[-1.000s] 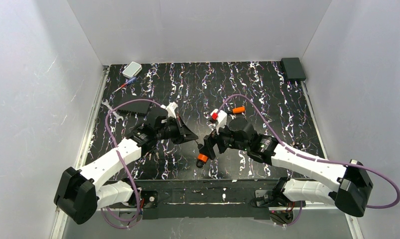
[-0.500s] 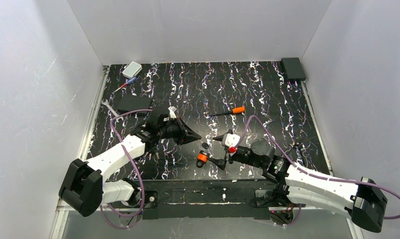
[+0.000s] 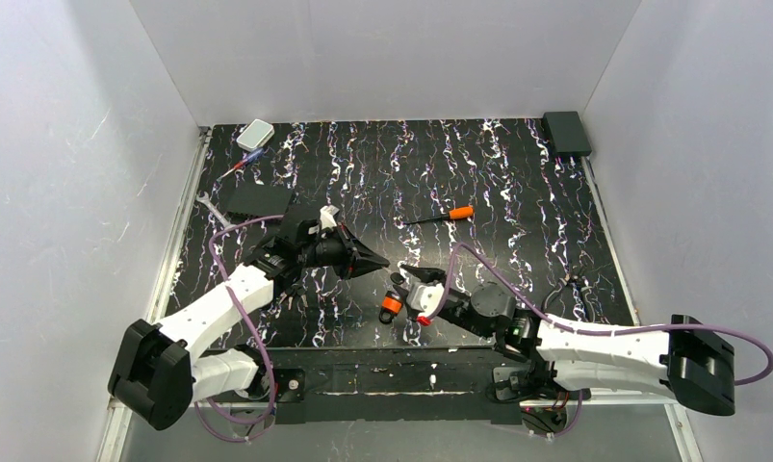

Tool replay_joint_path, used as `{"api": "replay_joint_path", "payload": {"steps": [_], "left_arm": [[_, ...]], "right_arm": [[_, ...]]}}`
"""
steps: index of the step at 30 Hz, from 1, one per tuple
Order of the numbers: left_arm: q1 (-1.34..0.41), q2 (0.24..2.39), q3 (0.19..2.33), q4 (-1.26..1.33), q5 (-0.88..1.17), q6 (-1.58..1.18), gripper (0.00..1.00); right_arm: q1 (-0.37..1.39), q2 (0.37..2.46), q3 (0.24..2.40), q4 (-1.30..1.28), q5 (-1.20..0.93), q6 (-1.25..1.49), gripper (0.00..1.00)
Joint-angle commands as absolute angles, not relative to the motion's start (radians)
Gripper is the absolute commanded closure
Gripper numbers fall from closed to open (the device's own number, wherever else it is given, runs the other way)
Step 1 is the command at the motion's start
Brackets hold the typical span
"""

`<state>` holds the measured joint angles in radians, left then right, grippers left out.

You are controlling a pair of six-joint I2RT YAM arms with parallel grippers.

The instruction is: Unlock with the key

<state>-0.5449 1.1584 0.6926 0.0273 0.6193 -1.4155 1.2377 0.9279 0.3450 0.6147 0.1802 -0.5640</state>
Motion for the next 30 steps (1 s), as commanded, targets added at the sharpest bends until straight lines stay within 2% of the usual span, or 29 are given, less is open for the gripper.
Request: {"api": "replay_joint_path", "payload": {"steps": [1, 9, 23, 30], "left_arm": [[-0.538, 1.125, 0.674, 0.023, 0.654, -1.426, 1.0], [-0.538, 1.126, 0.645, 0.051, 0.655, -1.44, 1.0], [-0.538, 1.134, 0.642, 0.054, 0.649, -1.435, 1.0], [-0.537, 1.137, 0.645, 0.055, 0.656, -1.437, 1.0]], "right_arm": [[1.245, 0.957, 0.383, 0.735, 0.262, -0.657, 0.48], [1.249, 0.987, 0.4, 0.754, 0.258, -0.688, 0.54], [1.267, 1.037, 0.42, 0.791, 0.247, -0.703, 0.57], [1.269, 1.052, 0.423, 0.798, 0.264, -0.723, 0.65]]}}
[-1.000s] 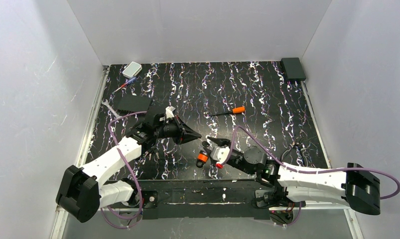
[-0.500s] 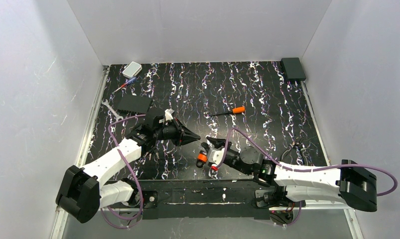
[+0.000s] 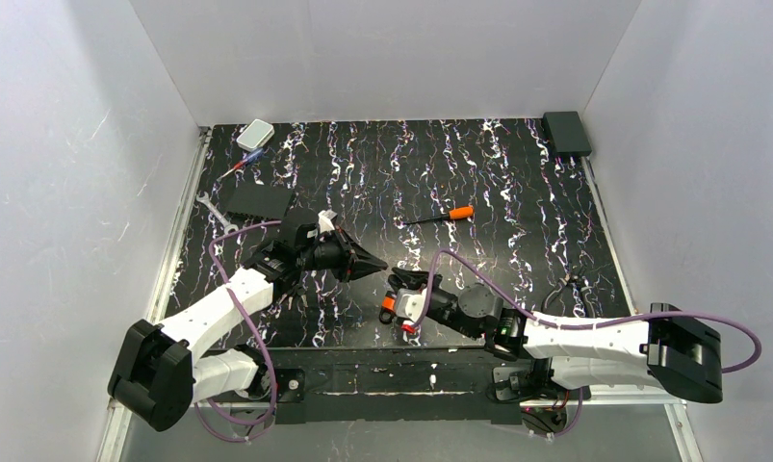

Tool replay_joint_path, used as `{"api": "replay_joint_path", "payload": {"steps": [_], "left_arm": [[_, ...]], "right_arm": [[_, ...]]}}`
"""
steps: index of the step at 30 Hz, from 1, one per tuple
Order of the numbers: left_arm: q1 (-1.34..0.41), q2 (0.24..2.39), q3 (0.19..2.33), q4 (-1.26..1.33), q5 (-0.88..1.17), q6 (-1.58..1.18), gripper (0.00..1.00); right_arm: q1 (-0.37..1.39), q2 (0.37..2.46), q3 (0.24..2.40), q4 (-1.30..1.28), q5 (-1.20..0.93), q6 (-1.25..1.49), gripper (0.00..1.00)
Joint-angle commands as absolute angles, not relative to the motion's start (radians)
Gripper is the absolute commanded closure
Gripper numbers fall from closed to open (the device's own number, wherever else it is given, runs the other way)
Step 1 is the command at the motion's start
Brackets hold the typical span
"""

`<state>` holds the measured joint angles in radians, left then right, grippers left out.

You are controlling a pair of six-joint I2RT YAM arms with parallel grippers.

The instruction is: Unlock with the key

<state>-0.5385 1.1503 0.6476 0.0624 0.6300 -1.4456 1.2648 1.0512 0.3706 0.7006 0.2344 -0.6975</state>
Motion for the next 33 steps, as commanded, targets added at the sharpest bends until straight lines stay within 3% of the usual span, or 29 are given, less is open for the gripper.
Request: {"api": "replay_joint_path", "payload": {"steps": [1, 5, 10, 13, 14, 18, 20, 26, 31, 33], "left_arm": [[-0.537, 1.135, 0.646, 0.055, 0.657, -1.438, 1.0], [-0.536, 1.134, 0.647, 0.055, 0.658, -1.437, 1.0], [-0.537, 1.131, 0.647, 0.051, 0.659, -1.437, 1.0], [-0.536, 1.131, 0.644, 0.047, 0.658, -1.428, 0.97], [-0.535, 1.13, 0.644, 0.041, 0.657, -1.418, 0.87], [-0.522, 1.106, 0.643, -0.048, 0.629, -1.37, 0.26], [-0.501, 1.084, 0.646, -0.117, 0.608, -1.328, 0.11], [-0.416, 0.972, 0.694, -0.42, 0.428, -1.114, 0.09], [-0.399, 0.877, 0.735, -0.685, 0.094, -1.01, 0.09], [-0.39, 0.837, 0.722, -0.759, -0.029, -1.054, 0.05]], "right_arm": [[1.269, 1.051, 0.422, 0.797, 0.268, -0.725, 0.66], [1.269, 1.048, 0.423, 0.785, 0.274, -0.725, 0.74], [1.269, 1.038, 0.424, 0.763, 0.281, -0.709, 0.99], [1.269, 1.025, 0.418, 0.766, 0.286, -0.667, 0.99], [1.269, 1.018, 0.416, 0.766, 0.29, -0.642, 0.99], [1.269, 0.977, 0.413, 0.727, 0.344, -0.502, 0.99], [1.269, 0.951, 0.409, 0.7, 0.36, -0.41, 0.99], [1.269, 0.905, 0.463, 0.499, 0.419, -0.162, 0.99], [1.269, 0.887, 0.508, 0.382, 0.506, -0.028, 0.99], [1.269, 0.884, 0.512, 0.364, 0.522, -0.008, 0.99]]}}
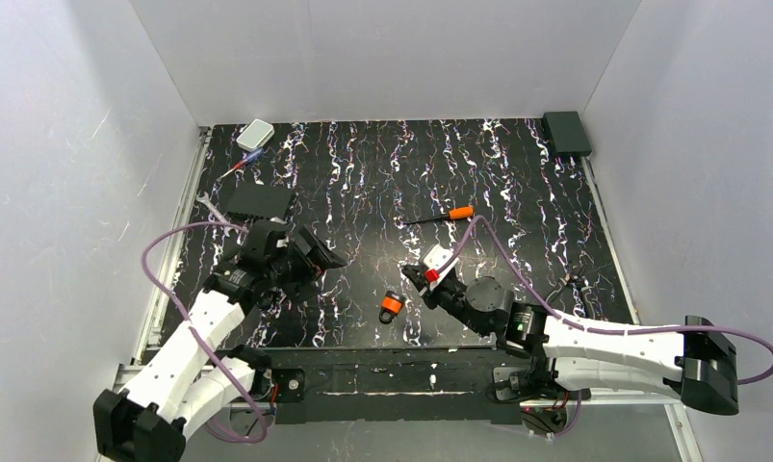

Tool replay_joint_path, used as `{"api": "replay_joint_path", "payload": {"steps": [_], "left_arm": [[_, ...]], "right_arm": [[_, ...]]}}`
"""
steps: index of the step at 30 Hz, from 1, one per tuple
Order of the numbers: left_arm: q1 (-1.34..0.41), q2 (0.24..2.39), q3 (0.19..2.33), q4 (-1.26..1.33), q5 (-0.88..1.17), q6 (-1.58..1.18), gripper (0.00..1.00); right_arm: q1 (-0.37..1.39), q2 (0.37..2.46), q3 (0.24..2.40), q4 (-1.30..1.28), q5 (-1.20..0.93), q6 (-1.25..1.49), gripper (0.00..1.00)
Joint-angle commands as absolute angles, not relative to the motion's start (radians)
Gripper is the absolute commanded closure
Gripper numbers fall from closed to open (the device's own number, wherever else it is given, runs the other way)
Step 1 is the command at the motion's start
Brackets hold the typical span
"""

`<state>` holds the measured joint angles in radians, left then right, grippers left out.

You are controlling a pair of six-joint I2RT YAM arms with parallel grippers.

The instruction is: Unlock with the key

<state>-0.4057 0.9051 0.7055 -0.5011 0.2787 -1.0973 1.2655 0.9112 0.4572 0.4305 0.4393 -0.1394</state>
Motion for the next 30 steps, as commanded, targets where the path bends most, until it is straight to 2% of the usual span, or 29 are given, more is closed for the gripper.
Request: {"api": "replay_joint_path", "payload": {"steps": [1, 5, 12, 23, 30], "left_arm": [[-0.384, 0.821, 0.712, -0.79, -0.078, -1.075, 0.02], [-0.332, 0.796, 0.682, -0.815, -0.172, -1.058, 0.02], [-0.206, 0.933, 0.745, -0.839, -0.336, -0.986, 0.02], [-0.076, 1.14, 0.758, -0.717, -0.31, -1.08, 0.02], [-0.049, 1.281, 0.767, -0.645, -0.294, -1.129, 0.11]], "right_arm": [[1.269, 0.883, 0.517, 0.351, 0.53, 0.02, 0.99], [1.269, 0.893, 0.532, 0.307, 0.535, 0.087, 0.99], [1.269, 0.897, 0.522, 0.295, 0.495, 0.126, 0.99], [1.269, 0.832, 0.495, 0.252, 0.428, 0.177, 0.99], [1.269, 0.769, 0.477, 0.208, 0.447, 0.183, 0.99]]}}
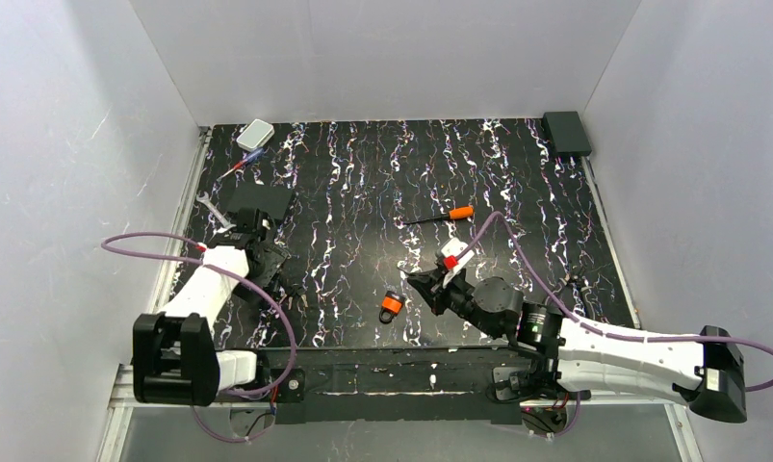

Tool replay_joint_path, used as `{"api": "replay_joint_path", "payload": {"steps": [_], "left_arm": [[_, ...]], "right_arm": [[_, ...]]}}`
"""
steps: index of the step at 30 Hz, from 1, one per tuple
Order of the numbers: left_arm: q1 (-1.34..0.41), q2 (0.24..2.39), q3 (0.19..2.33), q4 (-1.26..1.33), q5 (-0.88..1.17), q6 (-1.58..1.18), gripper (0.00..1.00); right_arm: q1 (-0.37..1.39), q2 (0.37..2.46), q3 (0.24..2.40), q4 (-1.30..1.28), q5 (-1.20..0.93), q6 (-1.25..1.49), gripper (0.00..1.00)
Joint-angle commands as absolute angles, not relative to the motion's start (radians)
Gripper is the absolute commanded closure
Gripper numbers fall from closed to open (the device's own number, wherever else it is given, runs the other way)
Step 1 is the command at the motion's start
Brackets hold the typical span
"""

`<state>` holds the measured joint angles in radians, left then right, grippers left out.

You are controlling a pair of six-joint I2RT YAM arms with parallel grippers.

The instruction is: Unlock with the key

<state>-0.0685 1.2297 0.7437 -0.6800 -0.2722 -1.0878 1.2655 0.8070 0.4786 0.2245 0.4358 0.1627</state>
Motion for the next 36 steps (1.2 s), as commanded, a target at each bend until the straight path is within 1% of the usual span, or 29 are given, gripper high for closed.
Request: {"api": "replay_joint_path", "payload": {"steps": [1, 4, 7, 11, 12, 14, 16, 18, 23, 25, 29, 36], "left_arm": [[-0.042, 1.299, 0.768, -0.647, -0.292, -1.13, 0.12], [-0.025, 1.329, 0.765, -0.636, -0.284, -1.122, 0.16], [-0.013, 1.335, 0.748, -0.596, -0.281, -1.098, 0.25], [-0.002, 1.352, 0.738, -0.548, -0.266, -1.051, 0.46], [-0.002, 1.357, 0.734, -0.53, -0.258, -1.036, 0.55], [0.031, 1.368, 0.734, -0.503, -0.239, -0.998, 0.8], [0.032, 1.379, 0.751, -0.497, -0.226, -0.955, 0.91], [0.032, 1.383, 0.767, -0.478, -0.201, -0.897, 0.99], [0.016, 1.339, 0.811, -0.418, -0.128, -0.713, 1.0], [-0.031, 1.304, 0.824, -0.388, -0.114, -0.636, 1.0], [-0.124, 1.23, 0.818, -0.298, -0.08, -0.515, 0.95], [-0.339, 1.316, 0.874, -0.247, 0.0, -0.311, 0.94]], "right_arm": [[1.269, 0.759, 0.48, 0.191, 0.45, 0.183, 0.99], [1.269, 0.723, 0.483, 0.157, 0.463, 0.181, 0.99], [1.269, 0.689, 0.482, 0.135, 0.48, 0.176, 0.99], [1.269, 0.663, 0.489, 0.108, 0.502, 0.158, 0.99], [1.269, 0.659, 0.493, 0.101, 0.506, 0.153, 0.99], [1.269, 0.654, 0.501, 0.088, 0.511, 0.146, 0.99], [1.269, 0.652, 0.507, 0.077, 0.518, 0.14, 0.99], [1.269, 0.647, 0.511, 0.07, 0.521, 0.139, 0.99], [1.269, 0.641, 0.512, 0.083, 0.529, 0.138, 0.99], [1.269, 0.643, 0.512, 0.089, 0.531, 0.138, 0.99], [1.269, 0.638, 0.506, 0.085, 0.54, 0.155, 0.99], [1.269, 0.572, 0.463, 0.054, 0.594, 0.242, 0.99]]}}
